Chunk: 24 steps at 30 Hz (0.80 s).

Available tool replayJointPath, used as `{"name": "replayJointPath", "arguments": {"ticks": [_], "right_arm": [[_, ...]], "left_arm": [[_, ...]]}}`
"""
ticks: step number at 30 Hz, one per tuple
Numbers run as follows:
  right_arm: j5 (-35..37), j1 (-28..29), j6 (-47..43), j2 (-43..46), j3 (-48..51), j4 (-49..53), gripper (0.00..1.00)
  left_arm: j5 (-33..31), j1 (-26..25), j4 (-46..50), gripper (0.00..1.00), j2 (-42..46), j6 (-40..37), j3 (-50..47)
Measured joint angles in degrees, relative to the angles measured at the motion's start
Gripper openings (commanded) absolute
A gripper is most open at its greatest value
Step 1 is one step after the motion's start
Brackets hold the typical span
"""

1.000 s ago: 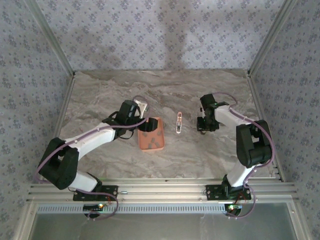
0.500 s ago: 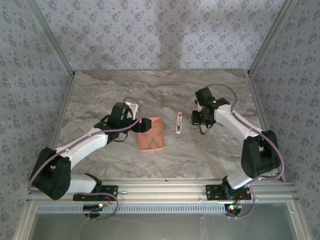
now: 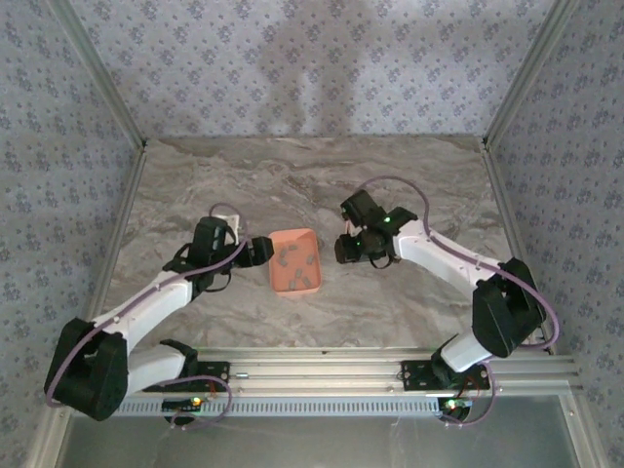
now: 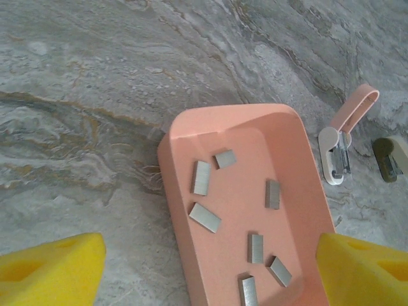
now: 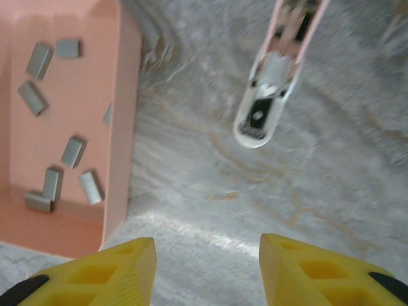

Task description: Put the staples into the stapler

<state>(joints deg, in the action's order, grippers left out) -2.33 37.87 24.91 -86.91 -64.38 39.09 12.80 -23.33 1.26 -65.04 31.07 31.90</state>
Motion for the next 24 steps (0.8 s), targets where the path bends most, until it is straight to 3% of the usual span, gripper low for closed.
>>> {"name": "replayJointPath", "arguments": {"ticks": [9,24], "right_arm": [[-2.08,3.45,3.69,-0.24,3.19,-3.80,0.49],[-5.64,8.68,6.23,-9.25,2.38,-9.57,0.48]], "left_arm": [[-3.43,1.03,0.00,0.88,6.08,2.91,-4.37],[-4.52,1.22,-0.02,0.88,6.86,3.54,-5.11]]}}
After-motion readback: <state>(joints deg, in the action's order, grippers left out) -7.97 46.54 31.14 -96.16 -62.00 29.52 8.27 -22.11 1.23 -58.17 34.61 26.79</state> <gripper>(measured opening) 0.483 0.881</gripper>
